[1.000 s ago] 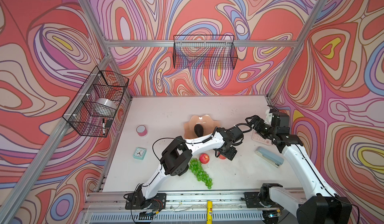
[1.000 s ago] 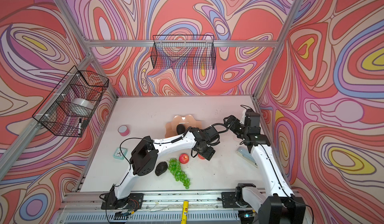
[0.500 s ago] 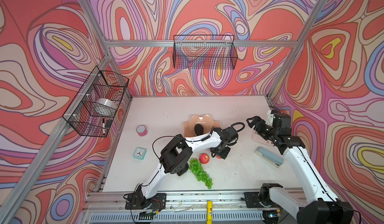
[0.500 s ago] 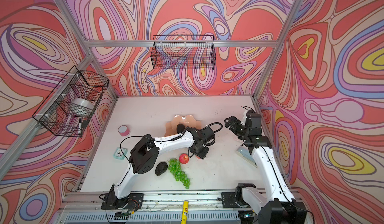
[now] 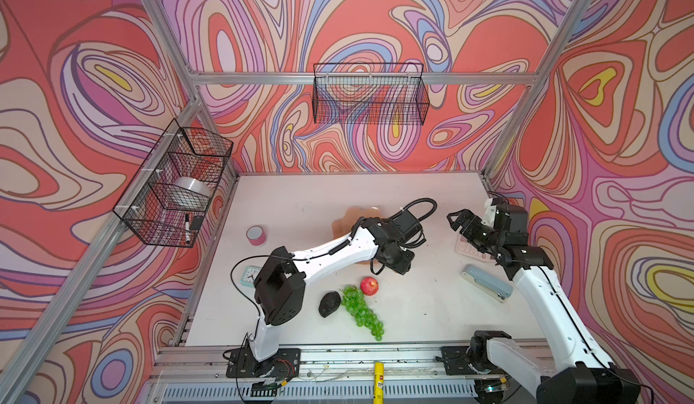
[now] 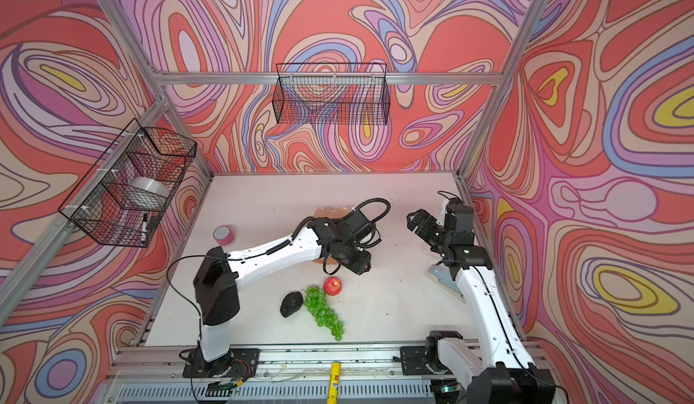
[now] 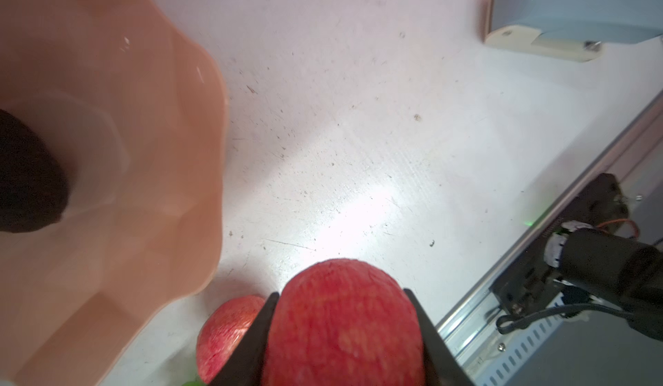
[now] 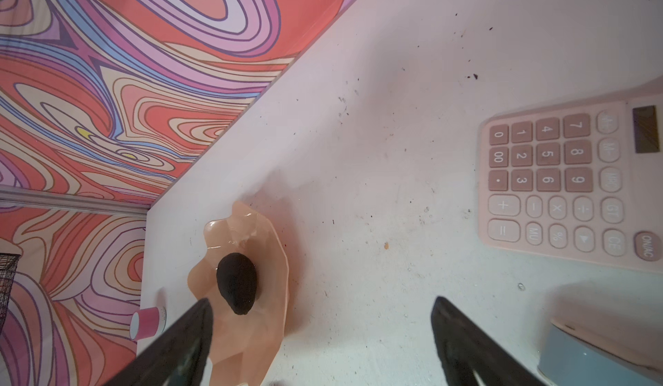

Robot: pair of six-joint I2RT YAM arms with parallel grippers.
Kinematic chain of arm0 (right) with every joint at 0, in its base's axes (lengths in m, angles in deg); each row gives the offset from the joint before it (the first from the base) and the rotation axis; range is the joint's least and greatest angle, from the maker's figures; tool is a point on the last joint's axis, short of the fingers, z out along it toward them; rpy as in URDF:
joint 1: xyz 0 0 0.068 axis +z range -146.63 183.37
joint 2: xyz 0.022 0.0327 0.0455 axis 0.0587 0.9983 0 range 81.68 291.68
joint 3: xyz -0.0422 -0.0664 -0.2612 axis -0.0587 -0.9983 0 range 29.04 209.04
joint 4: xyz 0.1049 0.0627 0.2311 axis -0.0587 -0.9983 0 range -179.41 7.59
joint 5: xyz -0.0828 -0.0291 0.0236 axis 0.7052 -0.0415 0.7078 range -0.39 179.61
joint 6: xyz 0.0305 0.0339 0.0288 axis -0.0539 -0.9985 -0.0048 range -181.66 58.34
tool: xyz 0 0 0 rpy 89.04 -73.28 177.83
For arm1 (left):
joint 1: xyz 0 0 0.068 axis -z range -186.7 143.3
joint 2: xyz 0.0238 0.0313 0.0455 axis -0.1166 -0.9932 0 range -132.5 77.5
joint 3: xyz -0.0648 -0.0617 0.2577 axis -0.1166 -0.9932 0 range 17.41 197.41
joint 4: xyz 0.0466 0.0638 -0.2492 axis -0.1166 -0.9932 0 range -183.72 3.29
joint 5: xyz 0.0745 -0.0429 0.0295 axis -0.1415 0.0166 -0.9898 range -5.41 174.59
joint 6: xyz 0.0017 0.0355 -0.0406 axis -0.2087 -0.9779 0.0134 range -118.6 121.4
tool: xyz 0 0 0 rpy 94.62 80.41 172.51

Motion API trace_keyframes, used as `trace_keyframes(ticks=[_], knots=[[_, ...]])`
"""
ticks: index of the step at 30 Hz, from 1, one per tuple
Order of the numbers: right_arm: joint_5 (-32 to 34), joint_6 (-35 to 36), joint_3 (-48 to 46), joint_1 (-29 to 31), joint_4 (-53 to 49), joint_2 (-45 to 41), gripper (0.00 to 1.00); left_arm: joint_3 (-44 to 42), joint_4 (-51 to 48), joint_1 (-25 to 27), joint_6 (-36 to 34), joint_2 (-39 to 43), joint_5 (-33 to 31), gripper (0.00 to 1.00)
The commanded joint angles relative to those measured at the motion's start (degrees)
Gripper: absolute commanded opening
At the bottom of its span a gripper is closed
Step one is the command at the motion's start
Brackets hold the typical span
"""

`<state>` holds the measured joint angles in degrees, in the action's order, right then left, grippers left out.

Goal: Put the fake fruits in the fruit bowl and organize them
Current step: 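Lift the red apple with the left gripper and drop it into the bowl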

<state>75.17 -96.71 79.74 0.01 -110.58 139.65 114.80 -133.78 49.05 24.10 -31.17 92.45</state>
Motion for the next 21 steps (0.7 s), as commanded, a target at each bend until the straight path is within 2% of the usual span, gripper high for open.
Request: trace_keyframes(ticks=[1,5,9,18,21], knots=[[2.2,0.89,2.06,-0.25,-1.1,-2.27,0.98,-0.92,1.55,-2.45,-2.14,4.49,1.03,0.34],[2.57,1.45,2.1,-0.25,-1.36,-2.87,0.98,1.51,1.94,-5.8,-3.99,4.3,-2.33,0.35],[2.08,1.82,1.21,-0.25,-1.74,-3.23,0.97,4.38,2.73,-10.06,-4.94,-0.65,-3.07,0.35],[0.59,2.94,-1.02,-0.16,-2.35,-2.4,0.94,13.09,2.74,-11.74,-5.84,-14.08,-8.71,0.37],[-1.16,2.94,-2.02,-0.01,-2.58,-1.99,0.92,13.46,3.27,-12.38,-5.18,-16.73,-9.01,0.38]])
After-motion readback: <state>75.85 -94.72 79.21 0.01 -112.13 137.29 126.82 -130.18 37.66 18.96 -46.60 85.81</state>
